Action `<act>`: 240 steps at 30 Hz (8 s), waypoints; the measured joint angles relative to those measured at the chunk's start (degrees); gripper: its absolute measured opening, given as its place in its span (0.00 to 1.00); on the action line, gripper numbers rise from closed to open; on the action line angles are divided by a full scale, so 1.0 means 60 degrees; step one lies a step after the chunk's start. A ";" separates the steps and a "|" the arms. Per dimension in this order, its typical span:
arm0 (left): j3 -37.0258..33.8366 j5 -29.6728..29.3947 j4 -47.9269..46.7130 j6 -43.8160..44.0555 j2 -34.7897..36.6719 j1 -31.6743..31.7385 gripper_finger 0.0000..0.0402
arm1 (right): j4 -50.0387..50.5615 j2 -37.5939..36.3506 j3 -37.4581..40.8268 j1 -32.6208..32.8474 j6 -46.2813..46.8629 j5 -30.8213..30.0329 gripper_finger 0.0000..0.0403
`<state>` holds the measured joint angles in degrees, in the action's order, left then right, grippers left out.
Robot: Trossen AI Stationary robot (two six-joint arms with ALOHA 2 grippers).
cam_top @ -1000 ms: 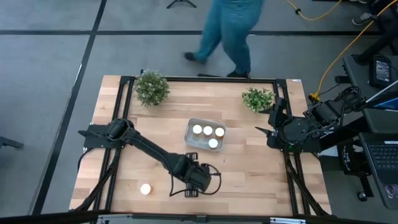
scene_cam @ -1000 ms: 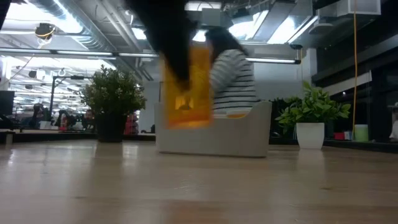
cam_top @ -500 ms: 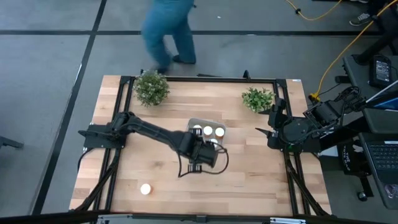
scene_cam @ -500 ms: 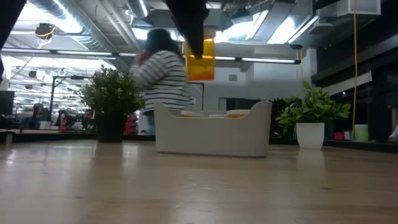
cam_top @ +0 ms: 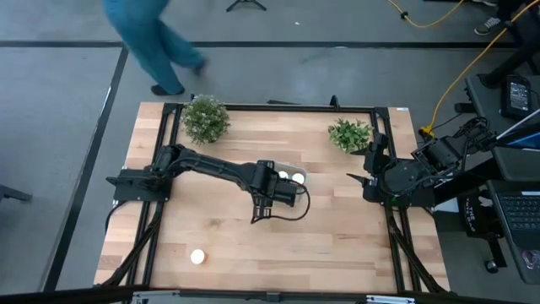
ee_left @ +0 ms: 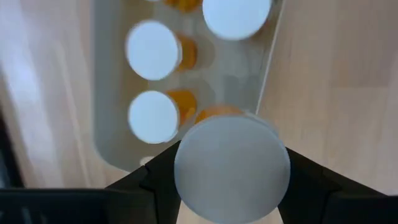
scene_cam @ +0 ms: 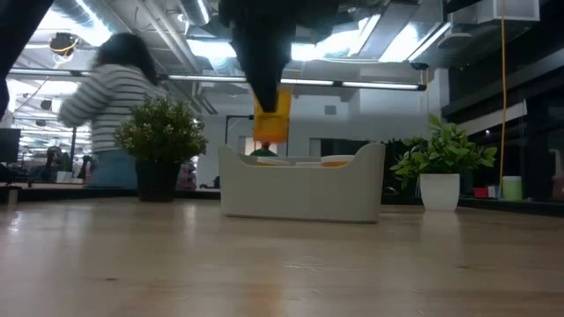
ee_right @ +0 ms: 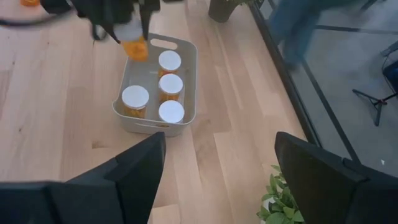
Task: Pick and place pill bottles into a basket
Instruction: Put the orange pill bottle into the grey bin
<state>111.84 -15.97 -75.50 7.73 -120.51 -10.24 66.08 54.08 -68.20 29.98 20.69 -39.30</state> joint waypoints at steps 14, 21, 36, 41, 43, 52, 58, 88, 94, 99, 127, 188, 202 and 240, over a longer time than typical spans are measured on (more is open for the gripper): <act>-0.1717 0.0620 0.1531 -0.0248 -0.0011 0.0381 0.49 | 0.0000 0.0004 0.0000 0.0003 0.0019 -0.0002 0.76; -0.2151 0.0912 0.1902 -0.0171 0.0047 0.0503 0.49 | 0.0017 0.0004 0.0000 0.0002 -0.0004 -0.0004 0.76; -0.2202 0.0903 0.2239 0.0175 0.0299 0.0688 0.56 | 0.0259 0.0000 0.0000 0.0000 -0.0033 -0.0006 0.76; -0.2202 0.0924 0.2249 0.0267 0.0367 0.0723 0.58 | 0.0268 0.0000 0.0000 0.0004 -0.0033 -0.0006 0.76; -0.2202 0.0919 0.2250 0.0337 0.0393 0.0734 0.60 | 0.0293 0.0000 0.0000 0.0004 -0.0035 -0.0006 0.76; -0.2202 0.0924 0.2170 0.0604 0.0527 0.0736 0.68 | 0.0368 0.0000 -0.0004 0.0003 -0.0066 -0.0006 0.76; -0.2070 0.0750 0.1905 0.1139 0.1188 0.0596 0.73 | 0.0380 -0.0053 -0.0001 0.0002 -0.0133 -0.0006 0.76; -0.1772 -0.6665 0.1415 0.6339 0.5993 -0.4525 0.75 | -0.7293 0.7484 -0.4515 -0.1848 -0.5138 0.6807 0.76; -0.2059 -0.9156 -0.0945 0.8520 0.6412 -0.6663 0.74 | -0.6377 0.8982 -0.6905 -0.1854 -0.5537 0.6467 0.76; -0.3430 -1.0495 -0.1976 1.0915 0.7681 -0.7708 0.73 | -0.5526 0.9205 -0.7435 -0.1620 -0.5778 0.4798 0.76; -0.9968 -0.2821 1.0068 -0.0856 1.5807 -0.7589 0.73 | -0.4036 0.9147 -0.7446 -0.1162 -0.3991 0.2479 0.76; -1.8562 0.3269 1.2869 0.1271 1.9739 0.4089 0.55 | -0.3812 0.9176 -0.7433 -0.2289 -0.4780 0.1989 0.76; -1.8559 0.2365 1.2699 0.1832 1.9671 0.4083 0.55 | -0.4006 0.9176 -0.7431 -0.3305 -0.6354 0.3597 0.76; -1.8548 0.3837 1.2863 -0.0566 1.9620 0.3665 0.54 | -0.6247 0.9770 -0.7428 -0.2150 -0.4000 0.3105 0.76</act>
<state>0.56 7.05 1.67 4.33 -2.79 11.75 28.60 112.71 -112.77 17.08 -3.31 -20.67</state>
